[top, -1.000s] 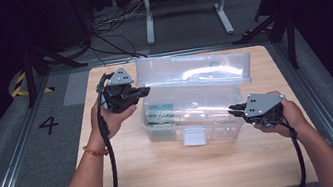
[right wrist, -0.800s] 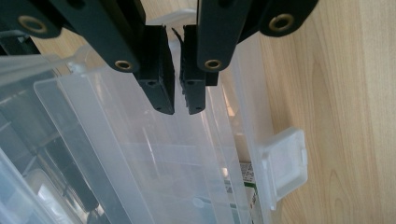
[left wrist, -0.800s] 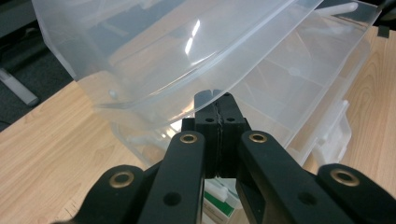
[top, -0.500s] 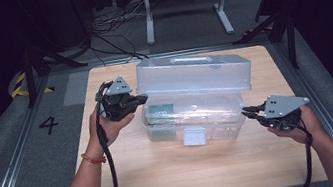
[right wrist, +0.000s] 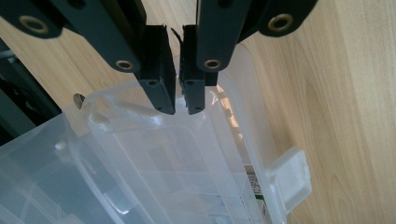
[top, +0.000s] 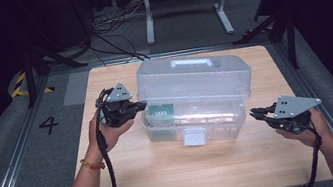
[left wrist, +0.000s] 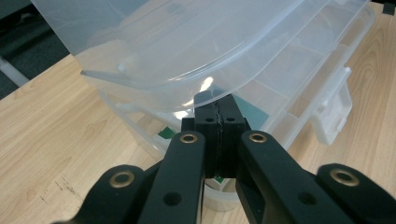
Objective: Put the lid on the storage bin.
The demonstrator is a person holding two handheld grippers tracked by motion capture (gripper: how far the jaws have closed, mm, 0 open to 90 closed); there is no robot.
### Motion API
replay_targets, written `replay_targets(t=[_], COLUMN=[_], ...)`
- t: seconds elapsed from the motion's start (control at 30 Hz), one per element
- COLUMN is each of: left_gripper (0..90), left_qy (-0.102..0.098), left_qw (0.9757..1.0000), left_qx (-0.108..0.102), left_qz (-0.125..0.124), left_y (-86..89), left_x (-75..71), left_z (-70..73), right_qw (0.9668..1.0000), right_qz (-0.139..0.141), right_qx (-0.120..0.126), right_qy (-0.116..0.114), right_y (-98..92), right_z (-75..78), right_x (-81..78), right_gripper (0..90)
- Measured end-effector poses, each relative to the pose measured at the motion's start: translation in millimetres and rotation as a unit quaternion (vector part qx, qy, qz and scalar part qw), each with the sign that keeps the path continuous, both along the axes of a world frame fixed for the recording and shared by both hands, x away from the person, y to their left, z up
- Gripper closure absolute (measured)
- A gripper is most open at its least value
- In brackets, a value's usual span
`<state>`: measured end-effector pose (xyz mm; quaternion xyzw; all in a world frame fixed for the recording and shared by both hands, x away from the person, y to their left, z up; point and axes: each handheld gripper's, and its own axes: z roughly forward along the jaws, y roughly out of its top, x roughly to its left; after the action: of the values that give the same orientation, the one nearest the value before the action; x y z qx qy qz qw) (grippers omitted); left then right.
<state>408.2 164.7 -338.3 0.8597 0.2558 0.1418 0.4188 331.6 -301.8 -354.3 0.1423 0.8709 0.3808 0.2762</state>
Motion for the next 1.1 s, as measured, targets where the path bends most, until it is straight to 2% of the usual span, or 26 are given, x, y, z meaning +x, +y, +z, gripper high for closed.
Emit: replay_targets(t=[0.27,0.4,0.77,1.03,1.1], left_gripper=[90.0,90.0,90.0,90.0,90.0], left_qy=[0.003,0.003,0.01,0.02,0.024], left_qw=[1.0,0.9998,0.9995,0.9971,0.9972], left_qx=[0.004,0.018,0.03,0.073,0.072], left_qz=[0.0,-0.002,-0.005,-0.003,-0.002], left_y=[1.5,2.3,9.0,12.8,15.2], left_x=[-5.0,-9.0,-18.8,-22.4,-23.5], left_z=[-6.9,-12.6,-23.0,-35.5,-39.0], right_qw=[0.9999,0.9999,0.9997,0.9998,0.9998], right_qz=[-0.009,-0.011,-0.015,-0.01,-0.01], right_qx=[0.004,0.007,0.012,0.007,0.007], right_qy=[0.008,0.009,0.014,0.017,0.017], right_y=[-5.2,-5.8,-3.2,-1.2,-0.7], right_z=[-4.2,-7.6,-12.9,-14.4,-14.7], right_x=[-1.8,-2.4,-3.2,-3.8,-3.9], right_gripper=[84.8,85.0,85.4,87.6,87.6])
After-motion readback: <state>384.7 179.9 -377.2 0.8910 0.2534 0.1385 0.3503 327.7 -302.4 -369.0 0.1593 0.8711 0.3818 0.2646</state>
